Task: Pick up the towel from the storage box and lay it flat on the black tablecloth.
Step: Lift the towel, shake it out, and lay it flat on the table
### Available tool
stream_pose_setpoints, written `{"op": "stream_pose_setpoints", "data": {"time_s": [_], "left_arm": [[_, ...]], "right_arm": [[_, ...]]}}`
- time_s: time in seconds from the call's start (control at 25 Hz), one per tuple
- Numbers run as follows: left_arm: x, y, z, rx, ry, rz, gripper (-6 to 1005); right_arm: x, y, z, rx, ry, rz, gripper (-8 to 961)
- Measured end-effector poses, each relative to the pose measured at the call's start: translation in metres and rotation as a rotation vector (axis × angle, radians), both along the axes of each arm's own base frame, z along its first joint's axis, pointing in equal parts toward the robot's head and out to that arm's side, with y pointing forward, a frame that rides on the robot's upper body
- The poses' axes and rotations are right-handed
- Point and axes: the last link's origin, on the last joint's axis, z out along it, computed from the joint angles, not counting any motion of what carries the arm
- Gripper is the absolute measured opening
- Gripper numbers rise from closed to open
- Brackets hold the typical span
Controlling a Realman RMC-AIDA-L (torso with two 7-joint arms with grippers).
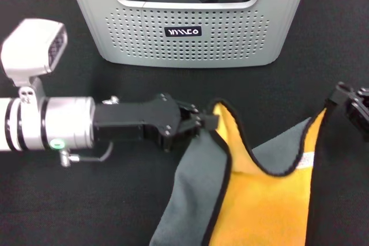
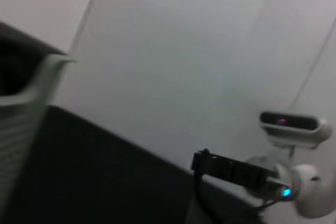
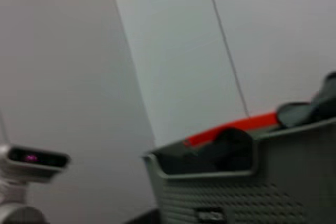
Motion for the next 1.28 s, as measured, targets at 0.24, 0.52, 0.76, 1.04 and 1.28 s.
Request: {"op": "stream_pose_setpoints", "data": {"time_s": [0.24,0.52,0.76,1.04,1.28], "left_arm": [[-0.021,0.023,0.014,0.112,0.135,0.057,13],[-0.021,0.040,0.029,0.139,0.305,-0.008,13],[-0.011,0.048,0.033,0.162,0.460,-0.078,13],[-0.007,0.061,0.028,0.277,0.696,-0.175,14],[0.001,0.066,0.029,0.320,0.781,-0.252,14]], "right_arm": [[0.002,0.021,-0.005,0.030,-0.052,-0.059,13],[-0.008,0.053,-0.012,0.042,-0.111,-0.090,13],[-0.016,0.067,-0.019,0.031,-0.148,-0.087,14],[-0.016,0.074,-0.023,0.030,-0.168,-0.115,14],[-0.015,0.079,-0.024,0.036,-0.182,-0.134,14]]}}
